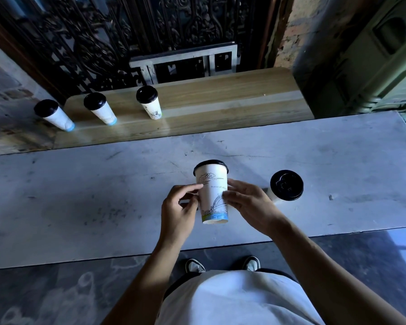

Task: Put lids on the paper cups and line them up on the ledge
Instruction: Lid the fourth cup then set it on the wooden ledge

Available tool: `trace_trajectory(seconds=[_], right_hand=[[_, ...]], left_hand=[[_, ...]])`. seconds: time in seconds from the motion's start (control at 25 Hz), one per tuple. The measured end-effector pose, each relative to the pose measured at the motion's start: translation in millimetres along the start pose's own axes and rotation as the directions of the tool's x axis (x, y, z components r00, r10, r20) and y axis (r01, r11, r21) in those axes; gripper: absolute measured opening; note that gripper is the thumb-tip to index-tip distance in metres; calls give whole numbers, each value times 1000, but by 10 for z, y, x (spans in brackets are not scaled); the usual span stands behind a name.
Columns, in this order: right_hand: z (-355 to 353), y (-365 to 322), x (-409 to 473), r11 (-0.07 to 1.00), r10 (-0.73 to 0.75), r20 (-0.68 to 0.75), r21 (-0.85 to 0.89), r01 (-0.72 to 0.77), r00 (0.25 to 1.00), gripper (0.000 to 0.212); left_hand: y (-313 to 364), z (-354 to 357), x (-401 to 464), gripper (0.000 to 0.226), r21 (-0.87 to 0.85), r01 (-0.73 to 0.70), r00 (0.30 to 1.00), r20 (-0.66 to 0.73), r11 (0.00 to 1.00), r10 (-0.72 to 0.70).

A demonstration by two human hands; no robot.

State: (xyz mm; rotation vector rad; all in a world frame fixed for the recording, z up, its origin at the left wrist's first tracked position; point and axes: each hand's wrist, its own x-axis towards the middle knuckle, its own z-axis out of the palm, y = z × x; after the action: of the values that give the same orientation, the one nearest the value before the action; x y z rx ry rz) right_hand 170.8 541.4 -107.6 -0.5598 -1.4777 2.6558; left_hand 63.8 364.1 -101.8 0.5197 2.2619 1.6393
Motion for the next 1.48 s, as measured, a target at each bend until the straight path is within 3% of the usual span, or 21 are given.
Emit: trace_trajectory(seconds=[0.32, 0.56, 0.96, 1.12, 1.32, 1.48], right_hand=[[-22, -45, 12, 993, 59, -122, 108, -46, 991, 48], [-57, -2, 23, 998, 45, -179, 40, -38, 983, 50], [11, 31, 37, 996, 15, -214, 86, 3, 977, 55], [6, 4, 34, 994, 59, -216, 99, -38, 975, 60], [7, 26, 26, 997, 62, -169, 46, -55, 984, 63], [28, 31, 38, 994, 96, -192, 72, -84, 977, 70]], left_hand=[[-8, 40, -43, 20, -147, 108, 994, 14, 983, -107], [-20, 36, -57, 33, -141, 141, 989, 55, 980, -134], [-46, 33, -23, 23, -46, 180, 984, 19, 983, -179], [-25, 29, -34, 29, -89, 178, 984, 39, 980, -175], [-56, 57, -43, 27, -230, 283, 959, 97, 931, -268], [-72, 54, -52, 36, -235, 327, 943, 138, 915, -302]])
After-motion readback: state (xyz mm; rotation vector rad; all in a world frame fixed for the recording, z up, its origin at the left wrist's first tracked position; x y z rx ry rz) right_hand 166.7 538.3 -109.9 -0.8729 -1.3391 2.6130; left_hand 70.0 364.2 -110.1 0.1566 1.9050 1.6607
